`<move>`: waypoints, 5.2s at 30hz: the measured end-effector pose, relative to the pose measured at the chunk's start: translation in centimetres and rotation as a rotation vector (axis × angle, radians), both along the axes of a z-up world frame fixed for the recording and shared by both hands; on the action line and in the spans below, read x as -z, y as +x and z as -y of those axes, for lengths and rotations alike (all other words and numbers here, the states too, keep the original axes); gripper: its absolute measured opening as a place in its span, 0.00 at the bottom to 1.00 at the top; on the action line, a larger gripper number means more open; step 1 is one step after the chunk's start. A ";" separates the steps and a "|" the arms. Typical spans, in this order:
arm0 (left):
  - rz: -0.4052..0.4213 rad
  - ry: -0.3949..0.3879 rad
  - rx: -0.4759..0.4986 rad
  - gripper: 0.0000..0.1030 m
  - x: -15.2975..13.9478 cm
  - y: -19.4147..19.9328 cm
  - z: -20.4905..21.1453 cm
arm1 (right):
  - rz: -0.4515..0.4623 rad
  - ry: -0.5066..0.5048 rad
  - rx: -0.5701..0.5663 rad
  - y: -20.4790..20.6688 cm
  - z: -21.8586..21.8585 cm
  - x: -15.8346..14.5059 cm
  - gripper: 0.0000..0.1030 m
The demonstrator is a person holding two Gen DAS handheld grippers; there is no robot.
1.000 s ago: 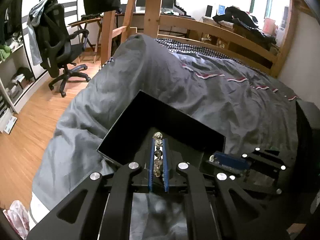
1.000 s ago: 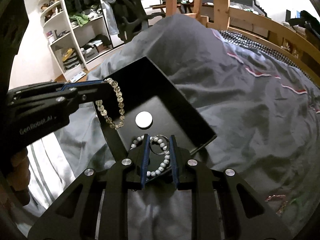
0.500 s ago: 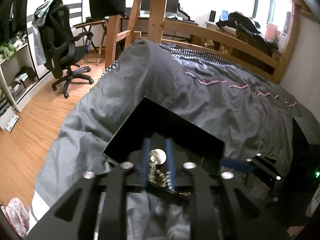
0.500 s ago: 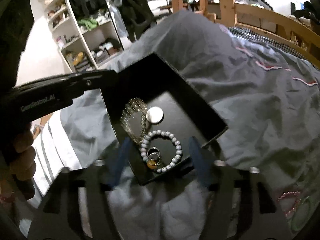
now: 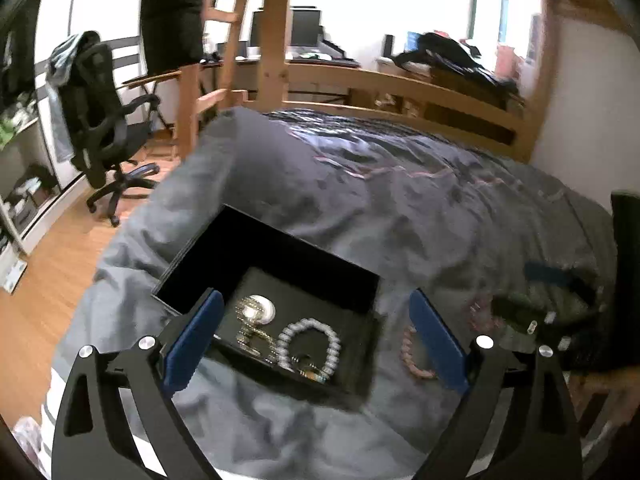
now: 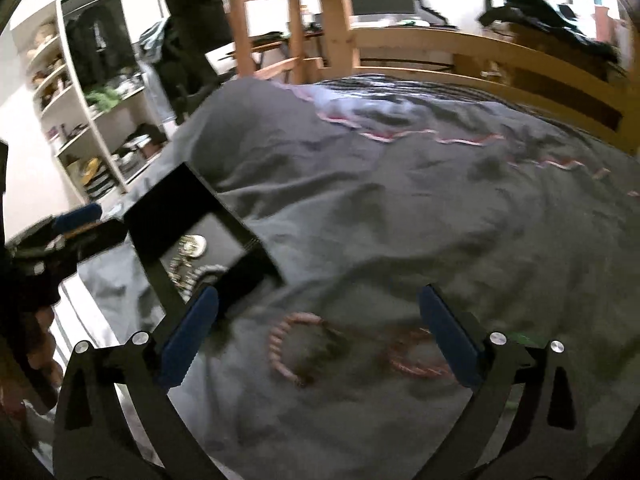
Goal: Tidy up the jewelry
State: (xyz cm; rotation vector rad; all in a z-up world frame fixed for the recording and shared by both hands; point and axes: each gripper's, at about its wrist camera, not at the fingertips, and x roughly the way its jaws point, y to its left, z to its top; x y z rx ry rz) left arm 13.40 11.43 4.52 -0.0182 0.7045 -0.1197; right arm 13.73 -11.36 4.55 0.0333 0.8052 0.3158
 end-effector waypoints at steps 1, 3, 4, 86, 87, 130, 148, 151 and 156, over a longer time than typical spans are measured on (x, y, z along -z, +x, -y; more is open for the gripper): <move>0.007 0.017 0.019 0.90 0.1 -0.5 1.0 | 0.005 -0.013 0.020 -0.4 1.0 -0.3 0.97; 0.003 0.037 0.044 0.93 0.4 -1.4 2.8 | 0.011 -0.036 0.054 -1.3 2.9 -0.6 0.97; -0.016 0.024 0.063 0.93 0.6 -1.5 3.3 | 0.010 -0.045 0.067 -1.6 3.7 -0.7 0.97; -0.299 -0.008 0.358 0.00 10.7 1.2 11.5 | -0.168 -0.050 0.191 1.7 8.4 5.6 0.10; -0.289 -0.010 0.359 0.00 10.3 1.1 11.4 | -0.158 -0.046 0.190 1.6 8.3 5.3 0.10; -0.165 -0.084 0.271 0.08 2.2 -0.2 8.0 | 0.019 0.027 0.061 -1.5 4.0 -1.4 0.12; -0.123 -0.118 0.121 0.08 -0.9 1.0 0.6 | 0.061 0.001 -0.107 0.0 -4.7 -3.4 0.13; -0.112 -0.139 0.077 0.08 -1.1 1.4 -1.0 | 0.071 0.001 -0.143 0.5 -6.6 -3.7 0.13; -0.119 -0.153 0.022 0.08 -0.9 2.2 -3.5 | 0.073 0.000 -0.202 1.4 -9.9 -3.4 0.13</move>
